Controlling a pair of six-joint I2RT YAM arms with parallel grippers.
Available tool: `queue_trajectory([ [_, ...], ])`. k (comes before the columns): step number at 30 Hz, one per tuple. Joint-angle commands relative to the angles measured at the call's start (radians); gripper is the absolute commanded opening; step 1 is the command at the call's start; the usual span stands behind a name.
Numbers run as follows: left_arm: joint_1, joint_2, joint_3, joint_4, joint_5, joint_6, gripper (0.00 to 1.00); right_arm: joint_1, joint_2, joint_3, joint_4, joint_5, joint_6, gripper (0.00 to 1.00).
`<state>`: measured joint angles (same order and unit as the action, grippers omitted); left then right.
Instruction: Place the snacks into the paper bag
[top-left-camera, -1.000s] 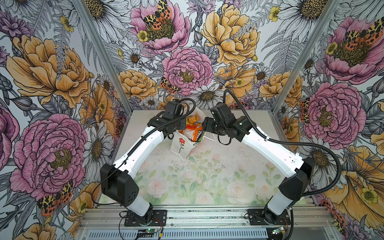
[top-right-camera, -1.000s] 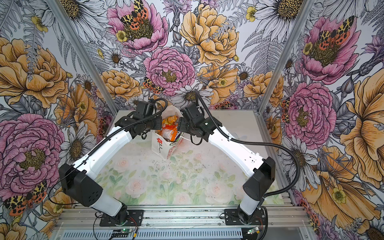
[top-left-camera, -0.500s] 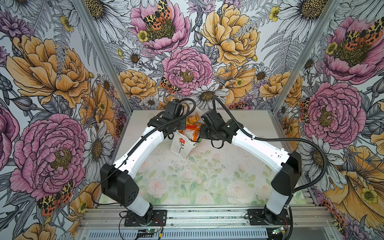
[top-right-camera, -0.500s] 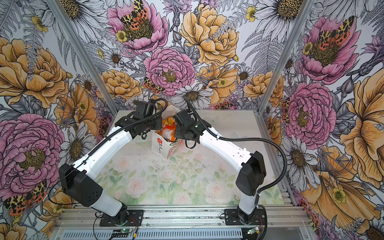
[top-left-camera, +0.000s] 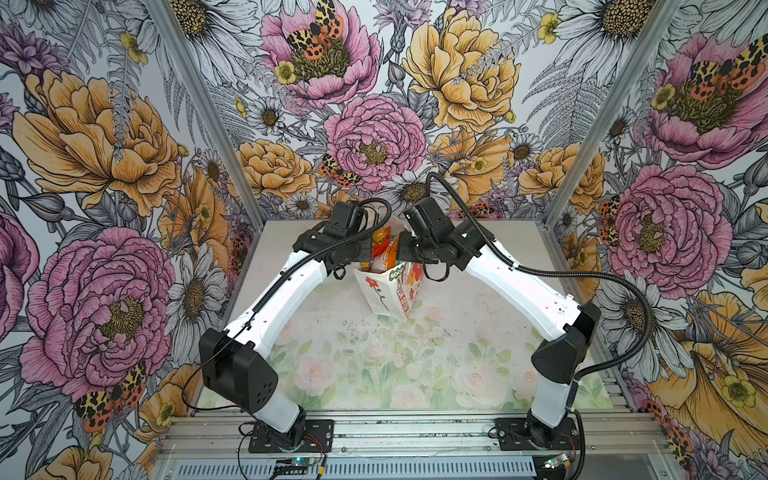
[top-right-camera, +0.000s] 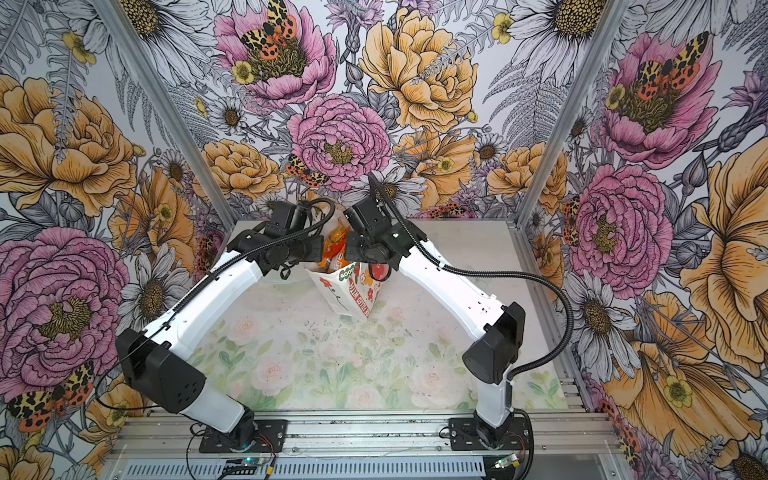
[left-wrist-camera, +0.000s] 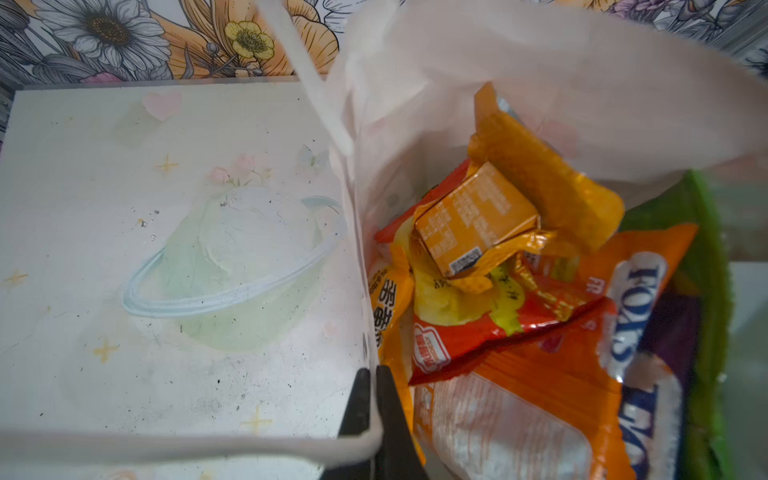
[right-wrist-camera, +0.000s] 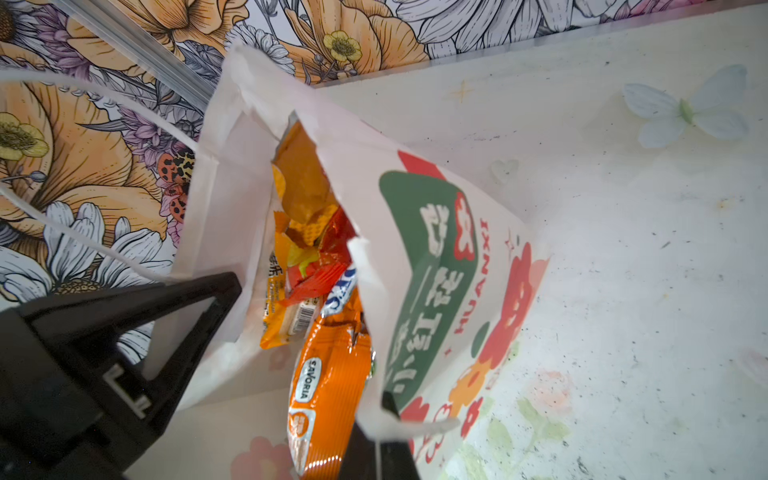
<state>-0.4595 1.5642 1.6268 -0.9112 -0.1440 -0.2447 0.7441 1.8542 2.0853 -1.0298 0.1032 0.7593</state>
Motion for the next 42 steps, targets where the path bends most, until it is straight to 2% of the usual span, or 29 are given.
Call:
queue_trajectory([
  [1,-0.041,-0.066,0.153,-0.014,0.032,-0.044,0.00,-0.022,-0.060,0.109,0.080,-0.011,-0.047,0.00],
  [3,-0.066,-0.070,0.155,-0.041,0.039,-0.082,0.00,-0.025,-0.081,0.076,0.074,-0.006,-0.049,0.00],
  [7,-0.087,-0.078,0.011,-0.040,0.035,-0.185,0.00,-0.024,-0.112,-0.076,0.088,-0.006,-0.036,0.00],
  [10,-0.089,-0.055,-0.073,-0.039,0.020,-0.219,0.00,-0.026,-0.136,-0.247,0.170,-0.047,-0.016,0.00],
  [13,-0.094,-0.024,-0.086,-0.037,0.046,-0.225,0.00,-0.039,-0.148,-0.331,0.226,-0.086,-0.004,0.00],
  [18,-0.096,0.008,0.027,-0.055,0.056,-0.208,0.00,-0.061,-0.138,-0.254,0.227,-0.103,-0.030,0.00],
  [24,-0.104,-0.026,0.106,-0.039,-0.058,-0.203,0.00,-0.086,-0.121,-0.143,0.226,-0.098,-0.054,0.00],
  [30,-0.085,0.036,0.037,-0.020,-0.046,-0.215,0.00,-0.133,-0.077,-0.158,0.227,-0.098,-0.062,0.00],
  [33,-0.071,0.085,0.021,-0.021,0.010,-0.231,0.00,-0.146,-0.024,-0.154,0.228,-0.118,-0.072,0.00],
  [37,-0.091,0.096,0.065,-0.020,0.034,-0.242,0.00,-0.175,0.027,-0.118,0.219,-0.139,-0.083,0.00],
  [42,-0.113,0.058,0.125,-0.030,0.037,-0.287,0.00,-0.203,0.021,-0.049,0.207,-0.163,-0.100,0.00],
])
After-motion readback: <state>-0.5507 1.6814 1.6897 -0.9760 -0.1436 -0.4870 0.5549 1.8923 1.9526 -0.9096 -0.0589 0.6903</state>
